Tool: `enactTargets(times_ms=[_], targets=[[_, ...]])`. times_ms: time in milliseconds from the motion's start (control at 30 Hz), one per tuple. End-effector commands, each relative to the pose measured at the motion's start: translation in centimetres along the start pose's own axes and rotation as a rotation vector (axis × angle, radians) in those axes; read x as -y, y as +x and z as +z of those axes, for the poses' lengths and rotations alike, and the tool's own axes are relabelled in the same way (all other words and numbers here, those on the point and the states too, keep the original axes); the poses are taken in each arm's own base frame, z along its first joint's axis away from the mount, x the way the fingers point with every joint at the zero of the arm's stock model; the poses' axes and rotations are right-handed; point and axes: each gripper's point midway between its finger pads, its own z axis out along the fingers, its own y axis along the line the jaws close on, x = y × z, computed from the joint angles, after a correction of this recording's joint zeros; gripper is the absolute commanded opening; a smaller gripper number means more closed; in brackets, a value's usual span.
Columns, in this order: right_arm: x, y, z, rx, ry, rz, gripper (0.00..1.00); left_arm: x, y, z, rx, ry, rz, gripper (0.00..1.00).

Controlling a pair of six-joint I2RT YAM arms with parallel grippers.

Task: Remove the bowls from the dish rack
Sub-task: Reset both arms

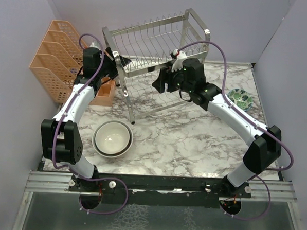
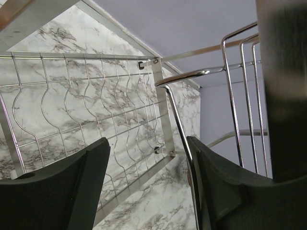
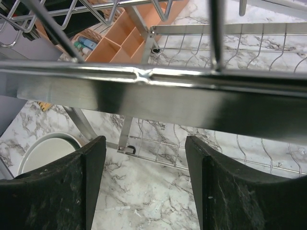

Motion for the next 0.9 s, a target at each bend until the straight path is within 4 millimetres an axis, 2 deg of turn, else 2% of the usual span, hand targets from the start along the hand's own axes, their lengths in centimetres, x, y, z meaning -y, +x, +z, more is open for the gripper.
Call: enactTargets(times_ms=[0,67,200,267,367,433,567,667,800,867], targets=[[-2.1,-5.5,-2.3,0.167,-0.073,-0.006,0.67,-13.2,7.1,-1.3,-0.276,-0.407,0.098,0.63],[-3.0,-7.5,-2.8,0.234,-0.102,0.007,0.66,-14.1,7.8,-1.5,-0.319,-0.436,0.093,0.63],[-2.7,-9.7,-1.4,0.261,-0.077,-0.017,0.68,-13.8,8.0,-1.8,-0.33,-0.422,0.106,0.63],[-3.3,-10.9,-1.0,0.269,-0.098,-0.022,0.68,-13.5,7.8,-2.1,-0.316,-0.42,0.117,0.62],[-4.4,-12.9,-1.5,0.335,-0.146,-0.022,0.69,-15.5,8.2,-3.0,-0.328,-0.512,0.095,0.61],[-4.6,-13.5,-1.6,0.349,-0.153,-0.021,0.7,-16.6,9.1,-3.3,-0.367,-0.548,0.071,0.6],[-5.3,-13.2,-1.6,0.334,-0.192,0.01,0.76,-15.9,9.3,-2.9,-0.38,-0.506,0.055,0.58],[-6.5,-13.2,-2.6,0.358,-0.255,0.038,0.81,-12.4,7.5,-2.5,-0.335,-0.401,0.074,0.56],[-6.5,-12.5,-2.9,0.345,-0.266,0.048,0.81,-5.1,4.6,-2.2,-0.258,-0.164,0.088,0.54],[-6.3,-11.8,-2.7,0.331,-0.266,0.052,0.81,-0.6,2.8,-2.5,-0.205,-0.015,0.098,0.53]])
